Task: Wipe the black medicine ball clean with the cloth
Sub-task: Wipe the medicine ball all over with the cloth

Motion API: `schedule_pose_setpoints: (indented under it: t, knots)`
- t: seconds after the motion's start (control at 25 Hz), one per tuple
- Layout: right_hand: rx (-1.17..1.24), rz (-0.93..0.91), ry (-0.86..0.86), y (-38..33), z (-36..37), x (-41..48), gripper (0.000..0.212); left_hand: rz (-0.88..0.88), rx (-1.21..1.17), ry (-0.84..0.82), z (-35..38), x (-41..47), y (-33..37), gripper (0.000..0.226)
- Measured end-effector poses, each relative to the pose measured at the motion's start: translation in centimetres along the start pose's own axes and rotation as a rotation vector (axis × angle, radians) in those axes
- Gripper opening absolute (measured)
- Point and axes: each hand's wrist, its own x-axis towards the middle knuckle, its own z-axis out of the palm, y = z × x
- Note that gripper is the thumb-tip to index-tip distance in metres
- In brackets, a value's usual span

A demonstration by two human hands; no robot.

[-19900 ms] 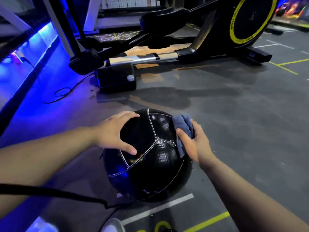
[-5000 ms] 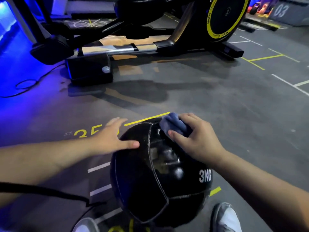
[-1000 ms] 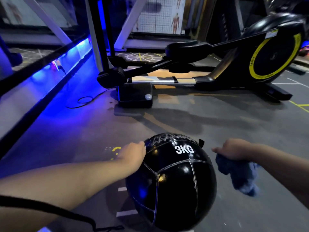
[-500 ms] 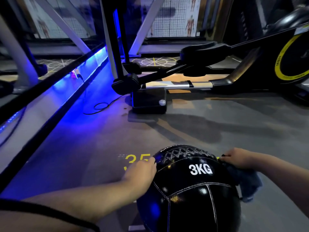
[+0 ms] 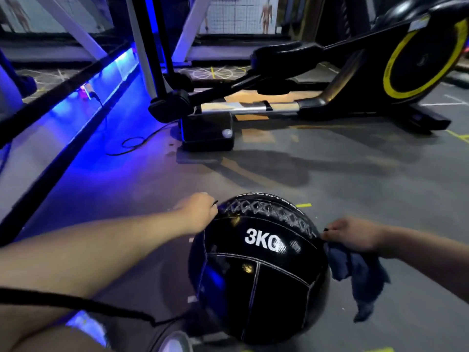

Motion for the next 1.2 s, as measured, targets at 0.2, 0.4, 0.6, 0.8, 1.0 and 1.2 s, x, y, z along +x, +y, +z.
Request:
schedule_pose_setpoints:
  t: [0.2, 0.4, 0.6, 0.8, 1.0, 1.2]
  knots:
    - [0.059, 0.045, 0.147, 0.6, 1.5, -1.4, 0.035, 0.034, -0.074, 0.061, 0.5, -0.4, 0.8, 0.03]
    - [0.173, 0.07, 0.265, -1.3, 1.6, 0.5, 0.038, -0.032, -0.124, 0.133, 0.6, -1.2, -0.9, 0.016]
    - [0.273, 0.017, 0.337, -7.3, 0.7, 4.2, 0.037, -0.239, -0.184, 0.202, -0.1, -0.6, -5.6, 0.019]
    - [0.319, -0.111, 0.377, -15.6, 0.2, 11.8, 0.036, -0.381, -0.143, 0.33, -3.2, 1.6, -13.3, 0.023]
    - [0.38, -0.259, 0.396, -26.8, 0.4, 19.4, 0.035, -0.575, -0.124, 0.442, -6.5, 3.4, -22.6, 0.024]
    - [0.352, -0.251, 0.364, -33.3, 4.7, 24.4, 0.037, -0.656, -0.057, 0.34, -7.2, 4.7, -30.3, 0.026]
